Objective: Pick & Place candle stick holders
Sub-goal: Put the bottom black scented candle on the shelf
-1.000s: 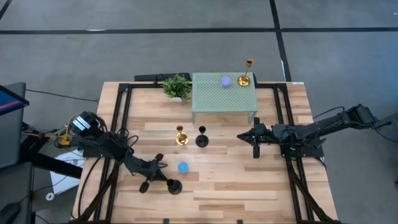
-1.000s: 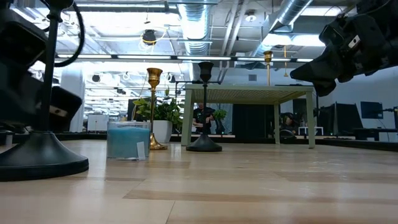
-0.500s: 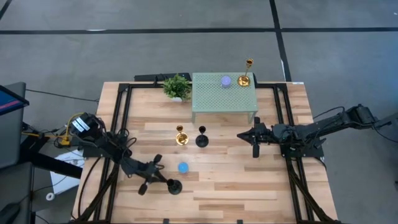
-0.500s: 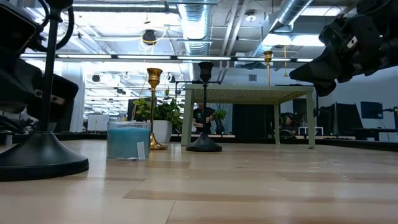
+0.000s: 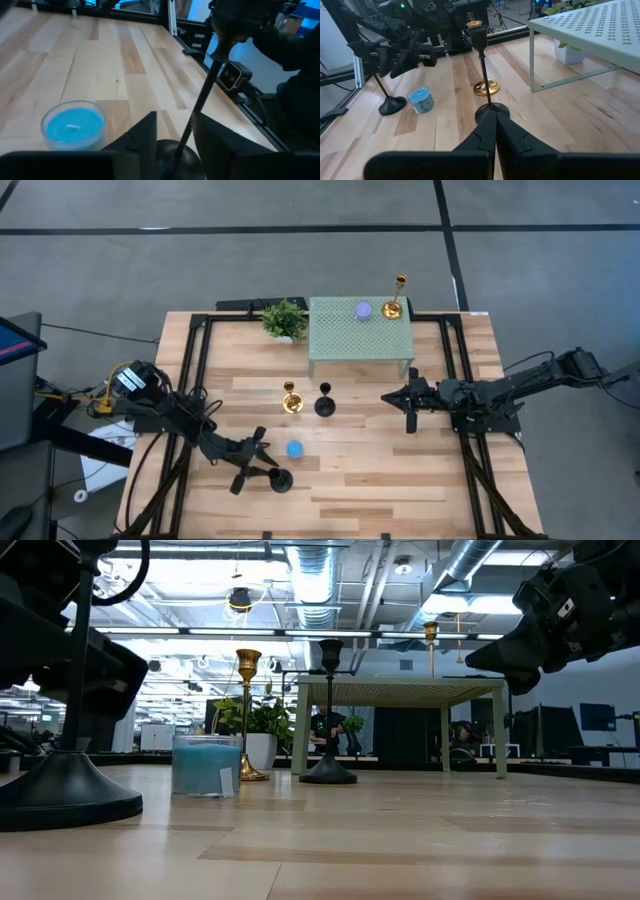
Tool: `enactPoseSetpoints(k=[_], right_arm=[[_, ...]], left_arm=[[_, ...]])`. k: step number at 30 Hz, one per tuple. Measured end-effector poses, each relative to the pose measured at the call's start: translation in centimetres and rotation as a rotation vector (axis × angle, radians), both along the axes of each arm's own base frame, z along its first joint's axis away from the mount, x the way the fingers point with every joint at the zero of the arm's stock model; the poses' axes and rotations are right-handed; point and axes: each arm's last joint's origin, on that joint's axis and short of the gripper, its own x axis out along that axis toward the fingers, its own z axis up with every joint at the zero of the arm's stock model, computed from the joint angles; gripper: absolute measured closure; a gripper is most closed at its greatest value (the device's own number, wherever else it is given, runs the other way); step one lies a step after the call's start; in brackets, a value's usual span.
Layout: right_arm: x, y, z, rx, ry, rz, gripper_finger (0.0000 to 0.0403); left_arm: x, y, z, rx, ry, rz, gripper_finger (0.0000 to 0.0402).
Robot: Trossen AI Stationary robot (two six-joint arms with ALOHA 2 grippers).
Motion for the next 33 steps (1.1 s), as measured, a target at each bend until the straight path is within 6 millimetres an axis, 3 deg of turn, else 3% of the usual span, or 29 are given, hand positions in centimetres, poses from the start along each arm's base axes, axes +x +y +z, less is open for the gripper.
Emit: enactPoseSetpoints(k=[9, 17, 25, 33], right_arm=[[0.0, 0.0, 0.0, 0.000, 0.000, 0.000, 0.0402], [0.0, 0.0, 0.0, 0.000, 0.000, 0.000, 0.0402], [-0.1, 0.0, -0.3, -0.007, 0.035, 0.001, 0.0402], [-0.1, 0.0, -0.4, -0.008, 0.047, 0.000, 0.0402]], left_arm=[[0.1, -0.1, -0.1, -0.049, 0.029, -0.021, 0.0198], [1.4, -1.3, -0.8, -0.046, 0.063, -0.014, 0.0165], [2.4, -2.2, -1.1, -0.034, 0.063, -0.005, 0.0182], [2.5, -2.0, -1.0, -0.036, 0.056, 0.060, 0.0244]])
